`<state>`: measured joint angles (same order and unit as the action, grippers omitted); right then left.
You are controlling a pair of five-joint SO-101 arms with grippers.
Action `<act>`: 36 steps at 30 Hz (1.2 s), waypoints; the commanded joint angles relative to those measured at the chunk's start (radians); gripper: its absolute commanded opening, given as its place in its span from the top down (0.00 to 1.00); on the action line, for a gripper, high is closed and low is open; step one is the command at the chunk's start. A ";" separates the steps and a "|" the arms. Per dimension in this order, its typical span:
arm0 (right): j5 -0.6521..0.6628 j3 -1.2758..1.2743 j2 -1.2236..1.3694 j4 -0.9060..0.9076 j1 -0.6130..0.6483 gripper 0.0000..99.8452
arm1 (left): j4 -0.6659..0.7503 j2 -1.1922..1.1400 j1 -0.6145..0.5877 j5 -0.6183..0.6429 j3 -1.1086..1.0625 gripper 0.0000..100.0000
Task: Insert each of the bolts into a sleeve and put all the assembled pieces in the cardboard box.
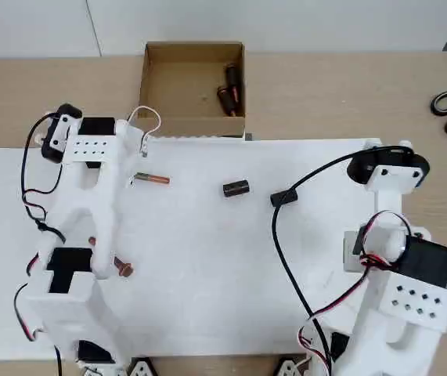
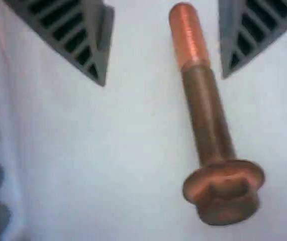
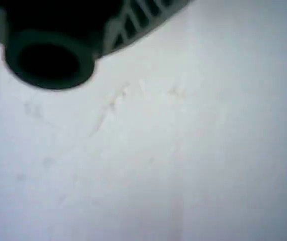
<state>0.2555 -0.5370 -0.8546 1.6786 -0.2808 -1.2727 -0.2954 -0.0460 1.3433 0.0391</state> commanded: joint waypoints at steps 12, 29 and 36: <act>0.008 -0.014 -0.013 -0.024 -0.007 1.00 | 0.003 -0.002 -0.002 0.003 0.044 0.86; 0.008 -0.014 -0.015 -0.019 -0.007 1.00 | -0.003 -0.221 -0.034 0.003 0.180 0.86; 0.008 -0.014 -0.013 -0.019 -0.007 1.00 | 0.002 -0.305 -0.035 0.003 0.182 0.86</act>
<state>0.2555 -0.5539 -0.8562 1.6709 -0.2808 -1.2881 -0.5731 -0.0752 1.3403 0.2033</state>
